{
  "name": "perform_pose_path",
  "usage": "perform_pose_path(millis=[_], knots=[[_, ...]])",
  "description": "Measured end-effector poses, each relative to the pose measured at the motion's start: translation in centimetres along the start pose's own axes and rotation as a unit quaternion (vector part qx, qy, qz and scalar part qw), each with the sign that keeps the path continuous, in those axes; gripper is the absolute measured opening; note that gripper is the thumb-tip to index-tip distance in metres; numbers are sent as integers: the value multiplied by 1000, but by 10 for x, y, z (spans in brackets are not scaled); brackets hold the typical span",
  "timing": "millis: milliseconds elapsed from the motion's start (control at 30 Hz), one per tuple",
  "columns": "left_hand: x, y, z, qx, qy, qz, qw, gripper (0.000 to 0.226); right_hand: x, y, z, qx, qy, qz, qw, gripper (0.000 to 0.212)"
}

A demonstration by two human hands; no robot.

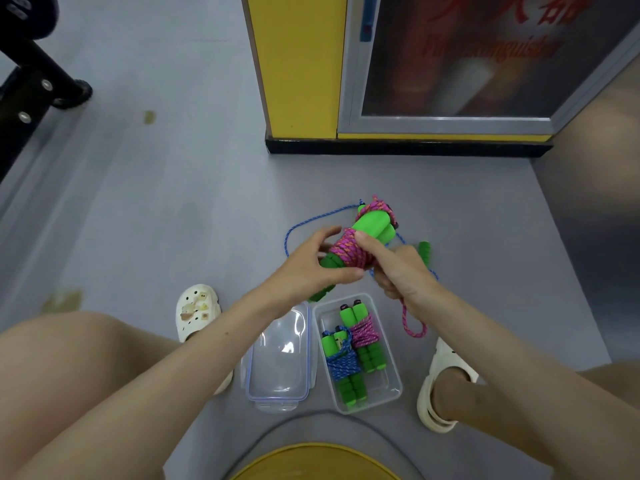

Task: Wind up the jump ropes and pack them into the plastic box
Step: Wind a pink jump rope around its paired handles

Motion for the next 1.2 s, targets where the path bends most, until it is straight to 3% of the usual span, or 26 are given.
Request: perform_pose_path(millis=[67,200,300,500,700,867,933,1033,1133,1200], knots=[[6,-1,-2,-25,14,-23,999,65,3,-1,0,-8,-19,-27,999,51],[9,-1,-7,-14,139,61,988,60,8,-1,6,30,-40,-83,995,53],[7,-1,-5,-5,276,134,952,62,11,0,8,34,-43,-104,993,63],[12,-7,-4,13,405,205,891,56,22,-2,14,49,-43,-127,990,64],[24,-12,-1,50,550,259,793,67,25,-3,13,63,-29,-122,990,61],[23,-9,-2,89,544,295,781,76,18,5,12,66,35,-89,993,44],[22,-5,-2,91,515,262,811,82,15,5,9,53,52,-74,994,42],[17,5,-2,60,395,155,904,85,8,8,7,38,81,-50,995,44],[4,8,3,3,152,62,986,64,0,12,7,36,110,-57,992,44],[-1,4,1,-67,4,0,998,54,-1,11,7,30,139,-95,985,40]])
Point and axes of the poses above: each hand's wrist, its own y-axis towards the middle knuckle, its own x-axis out of the palm, z = x × y, the point moved 3 cm from there along y, towards the middle knuckle, and after that the axes turned 7 degrees about -x, right-handed, at the moved point
